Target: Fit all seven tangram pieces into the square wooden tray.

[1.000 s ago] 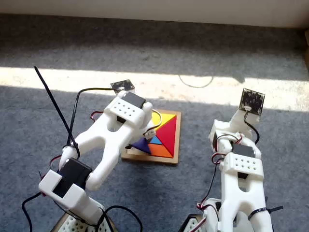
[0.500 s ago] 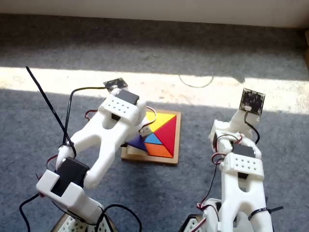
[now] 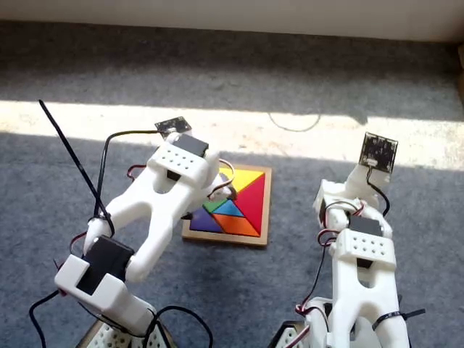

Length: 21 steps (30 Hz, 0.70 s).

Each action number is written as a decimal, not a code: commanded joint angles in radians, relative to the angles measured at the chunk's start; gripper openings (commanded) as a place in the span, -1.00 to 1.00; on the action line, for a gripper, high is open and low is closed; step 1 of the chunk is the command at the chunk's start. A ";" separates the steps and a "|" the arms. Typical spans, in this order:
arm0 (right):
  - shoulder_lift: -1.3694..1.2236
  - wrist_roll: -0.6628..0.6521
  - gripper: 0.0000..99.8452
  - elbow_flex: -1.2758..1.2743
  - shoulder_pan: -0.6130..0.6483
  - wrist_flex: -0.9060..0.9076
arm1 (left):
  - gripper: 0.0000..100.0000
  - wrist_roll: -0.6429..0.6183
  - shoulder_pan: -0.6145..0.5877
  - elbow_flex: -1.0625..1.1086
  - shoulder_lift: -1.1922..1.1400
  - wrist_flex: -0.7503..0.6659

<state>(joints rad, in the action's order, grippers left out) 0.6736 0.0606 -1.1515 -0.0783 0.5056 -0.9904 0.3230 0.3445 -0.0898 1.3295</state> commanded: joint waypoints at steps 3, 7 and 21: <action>0.036 0.000 -0.99 0.016 -0.004 -0.022 | -0.39 -0.006 -0.015 -0.016 0.120 -0.002; 0.036 0.000 -0.99 0.016 -0.004 -0.022 | -0.53 0.000 -0.015 -0.002 0.214 0.023; 0.045 0.002 -0.99 0.015 -0.004 -0.018 | -0.99 0.216 -0.096 0.116 0.575 0.048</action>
<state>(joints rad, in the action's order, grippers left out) 0.6736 0.0606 -1.1515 -0.0783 0.5056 -0.8170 0.2662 0.4457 0.3798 1.3755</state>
